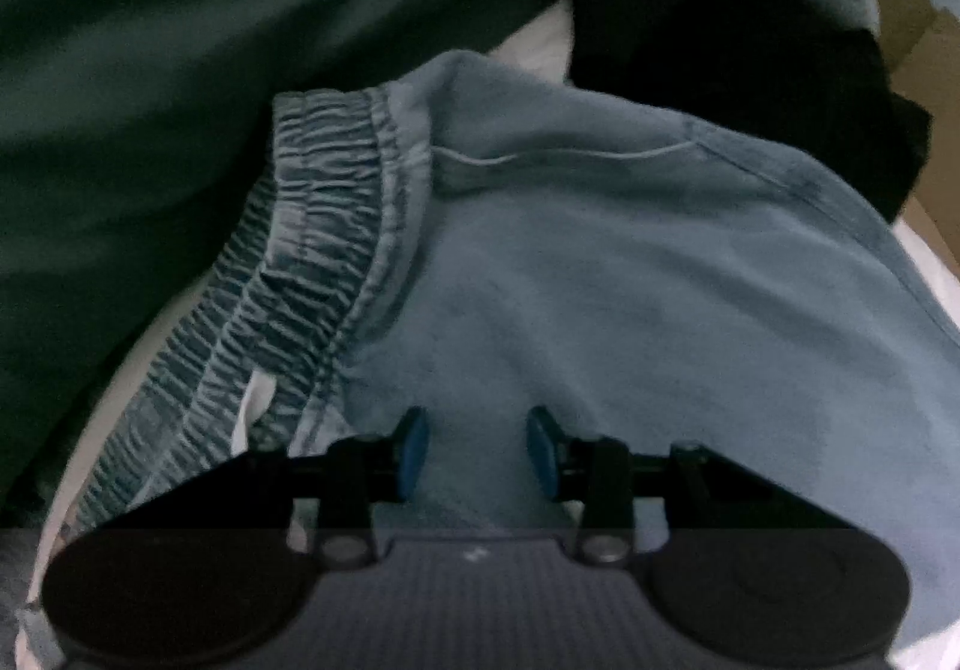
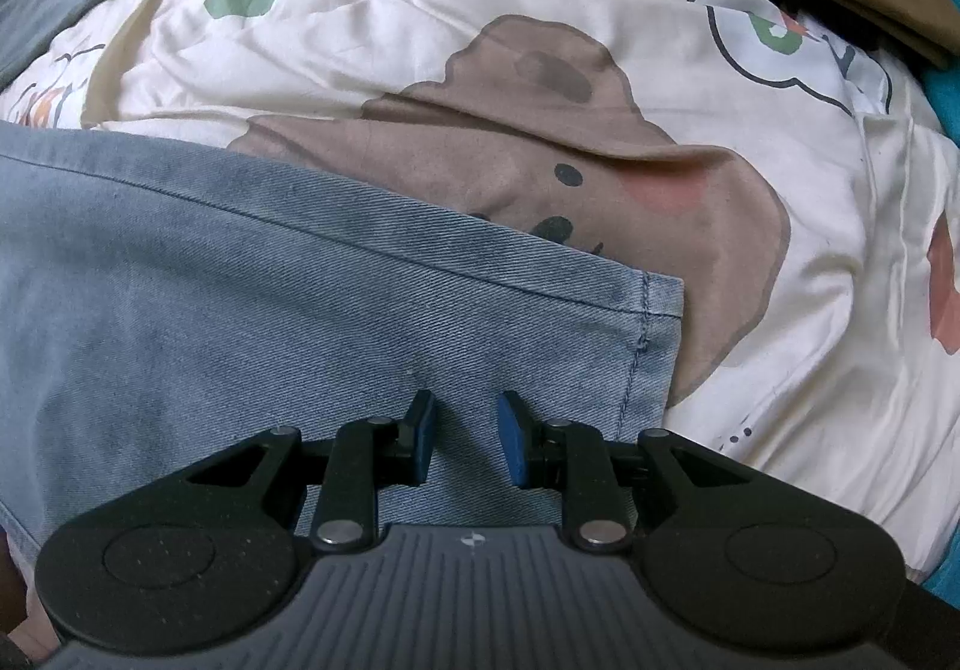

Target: Fold clothes

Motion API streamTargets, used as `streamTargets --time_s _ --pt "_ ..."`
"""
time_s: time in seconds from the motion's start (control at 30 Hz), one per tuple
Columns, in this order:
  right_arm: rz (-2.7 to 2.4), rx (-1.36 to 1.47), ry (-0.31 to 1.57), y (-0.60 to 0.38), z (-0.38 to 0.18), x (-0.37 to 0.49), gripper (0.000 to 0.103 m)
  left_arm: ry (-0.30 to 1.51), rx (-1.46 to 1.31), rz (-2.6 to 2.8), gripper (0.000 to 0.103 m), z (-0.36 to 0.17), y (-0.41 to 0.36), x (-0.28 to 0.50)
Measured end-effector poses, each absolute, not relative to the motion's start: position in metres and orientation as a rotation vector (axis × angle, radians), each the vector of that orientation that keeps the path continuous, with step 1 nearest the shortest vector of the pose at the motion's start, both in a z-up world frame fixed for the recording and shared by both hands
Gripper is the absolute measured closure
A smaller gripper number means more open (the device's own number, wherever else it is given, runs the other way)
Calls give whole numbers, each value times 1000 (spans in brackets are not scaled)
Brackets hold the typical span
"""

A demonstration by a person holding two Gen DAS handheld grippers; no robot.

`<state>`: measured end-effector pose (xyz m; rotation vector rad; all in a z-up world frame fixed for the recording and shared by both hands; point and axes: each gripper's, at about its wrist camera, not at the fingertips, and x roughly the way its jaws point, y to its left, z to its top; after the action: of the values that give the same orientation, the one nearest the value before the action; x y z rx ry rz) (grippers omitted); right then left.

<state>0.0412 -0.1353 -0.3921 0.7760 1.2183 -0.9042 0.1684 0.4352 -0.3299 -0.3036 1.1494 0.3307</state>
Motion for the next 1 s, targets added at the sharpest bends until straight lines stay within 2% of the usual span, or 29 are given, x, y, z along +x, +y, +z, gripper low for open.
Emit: streamTargets --time_s 0.03,0.07,0.23,0.43,0.47,0.57,0.6,0.63,0.87,0.93,1.0 --pt "-905 776 1219 -136 -392 42 73 1133 -299 350 55 -331 437 171" --pt "-906 777 1220 -136 -391 42 73 1125 -305 369 52 -332 442 173" --pt "-908 781 1233 -140 -390 47 73 1116 -349 430 62 -333 467 180" --pt "-932 795 1223 -143 -388 48 73 1147 -331 442 67 -329 468 178" --pt "-938 799 1220 -144 -388 48 73 1160 -337 447 65 -328 467 177" --pt "-949 817 1213 -147 -387 48 72 1184 -331 425 48 -315 461 171" --pt "-952 824 1210 -148 -387 48 72 1186 -309 421 38 -308 458 168" --pt "-951 830 1204 -149 -387 47 72 1187 -280 422 31 -301 455 165" --pt "-950 815 1195 -152 -380 49 72 1197 -251 392 26 -252 443 144" --pt "-954 796 1146 -148 -370 47 72 1202 -255 369 21 -239 434 134" --pt "-954 802 1102 -147 -358 30 72 1208 -219 343 21 -221 421 122"
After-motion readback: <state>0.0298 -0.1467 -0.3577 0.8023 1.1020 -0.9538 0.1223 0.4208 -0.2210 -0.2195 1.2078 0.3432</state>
